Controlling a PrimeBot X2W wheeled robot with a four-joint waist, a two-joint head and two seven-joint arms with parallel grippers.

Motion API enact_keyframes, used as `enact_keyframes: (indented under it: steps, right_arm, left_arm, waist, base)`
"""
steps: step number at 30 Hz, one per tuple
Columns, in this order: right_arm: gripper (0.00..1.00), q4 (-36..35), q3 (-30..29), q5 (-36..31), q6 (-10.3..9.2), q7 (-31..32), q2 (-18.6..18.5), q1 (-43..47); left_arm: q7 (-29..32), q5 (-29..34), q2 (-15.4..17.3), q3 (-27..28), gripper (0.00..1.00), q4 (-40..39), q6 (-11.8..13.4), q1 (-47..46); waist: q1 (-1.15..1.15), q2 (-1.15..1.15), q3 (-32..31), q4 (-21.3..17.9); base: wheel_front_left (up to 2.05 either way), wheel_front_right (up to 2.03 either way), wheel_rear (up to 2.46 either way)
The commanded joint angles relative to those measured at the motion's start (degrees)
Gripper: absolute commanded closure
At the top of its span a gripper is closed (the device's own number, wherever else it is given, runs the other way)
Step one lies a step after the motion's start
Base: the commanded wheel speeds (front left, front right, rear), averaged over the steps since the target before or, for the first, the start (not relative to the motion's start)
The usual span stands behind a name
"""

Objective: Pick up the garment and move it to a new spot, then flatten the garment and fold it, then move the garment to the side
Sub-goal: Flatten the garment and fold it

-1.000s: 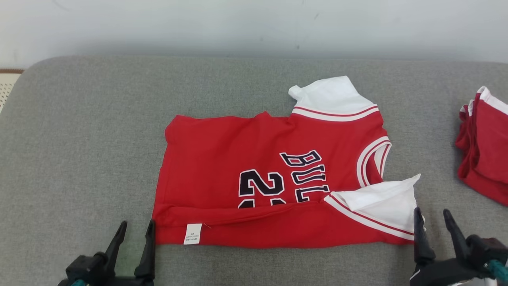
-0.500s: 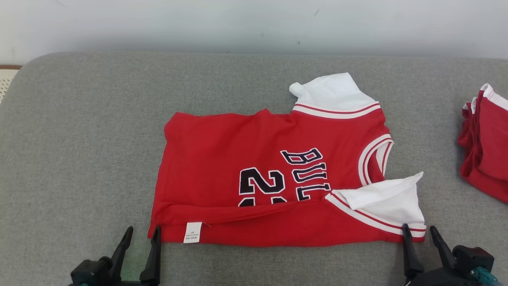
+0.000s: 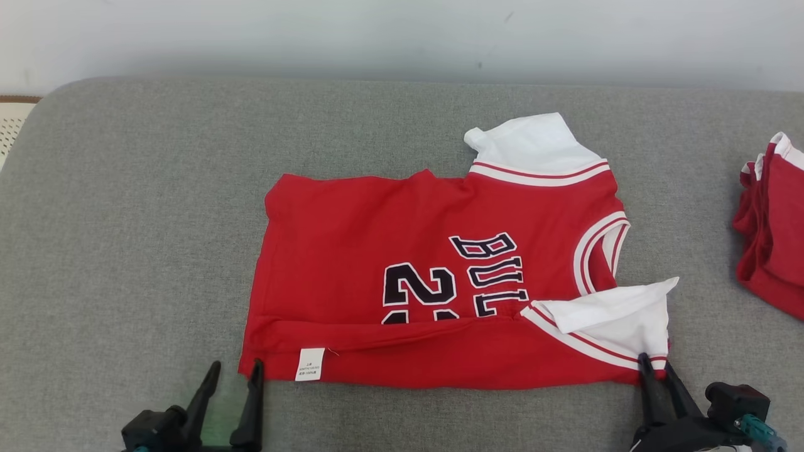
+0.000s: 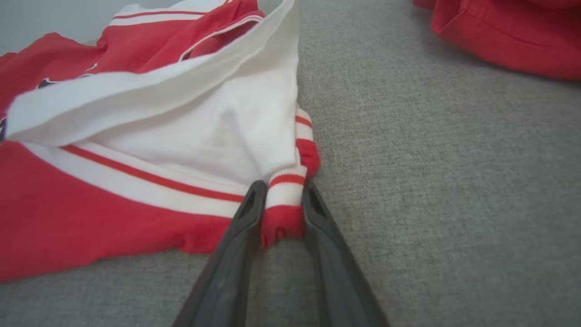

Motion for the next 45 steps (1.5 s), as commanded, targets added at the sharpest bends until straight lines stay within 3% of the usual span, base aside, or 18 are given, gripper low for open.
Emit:
enact_keyframes:
  steps: [1, 7, 12, 18, 19, 20, 21, 22, 29, 45]
  right_arm:
    - [0.71, 0.7, 0.3, 0.1, -0.08, 0.5, -0.1, 0.6]
    - [0.99, 0.1, 1.5, 0.2, -0.08, 0.5, -0.5, 0.3]
    - [1.0, -0.3, 2.7, 0.6, -0.08, 0.5, -0.8, -0.2]
    - [1.0, -0.2, 3.6, 1.0, -0.08, 0.5, -0.6, -0.8]
    - [1.0, -0.2, 3.7, 1.1, -0.08, 0.5, -0.6, -0.8]
    - [1.0, -0.1, 3.9, 1.1, -0.08, 0.5, -0.5, -0.8]
    - [1.0, -0.1, 4.0, 1.1, -0.08, 0.5, -0.4, -0.8]
    - [1.0, 0.0, 4.1, 1.1, -0.08, 0.5, -0.3, -0.9]
    - [1.0, -0.4, 4.3, 1.5, -0.08, 0.5, -0.2, -0.5]
    - [1.0, -0.9, 5.4, 3.2, -0.08, 0.3, -0.9, 4.5]
  left_arm:
    - [-0.2, -1.0, 0.0, -0.5, 0.0, 0.5, 0.0, 0.7]
    - [-0.2, -4.6, 0.0, -3.2, 0.0, 3.2, 0.0, -0.5]
    - [-0.2, -6.2, 0.0, -2.0, 0.0, 4.9, 0.0, -2.3]
    - [-0.1, -7.6, 0.0, -4.6, 0.0, 6.6, 0.0, -3.4]
    - [-0.1, -7.7, 0.0, -4.9, 0.07, 6.8, 0.0, -3.6]
    - [-0.1, -7.5, 0.0, -5.2, 0.42, 6.9, 0.0, -3.8]
    - [-0.1, -7.3, 0.0, -5.4, 0.64, 7.0, 0.0, -3.7]
    - [-0.1, -7.3, 0.0, -5.4, 1.0, 6.9, 0.0, -3.8]
    - [-0.1, -7.3, 0.4, -5.1, 1.0, 6.5, 0.0, -2.8]
    - [-0.1, -5.4, 0.6, -1.6, 1.0, 9.4, 0.0, 3.6]
  waist:
    - [0.01, 0.0, 0.1, 0.0]
    - [0.01, 0.0, 0.5, -0.4]
    - [0.01, 0.0, 1.1, -1.0]
    - [0.01, 0.0, 1.6, -1.7]
    - [0.01, 0.0, 1.6, -1.7]
    - [0.01, 0.0, 1.6, -1.8]
    - [0.01, 0.0, 1.6, -1.8]
    - [0.01, 0.0, 1.6, -1.9]
    - [0.01, 0.0, 0.9, -2.1]
    - [0.01, 0.0, -7.6, -2.7]
  base:
    - [0.0, 0.0, 0.0]
    - [0.0, 0.0, 0.0]
    - [0.0, 0.0, 0.0]
    - [0.0, 0.0, 0.0]
    - [0.0, 0.0, 0.0]
    - [0.0, 0.0, 0.0]
    - [0.0, 0.0, 0.0]
    - [0.0, 0.0, 0.0]
    - [0.0, 0.0, 0.0]
    - [0.0, 0.0, 0.0]
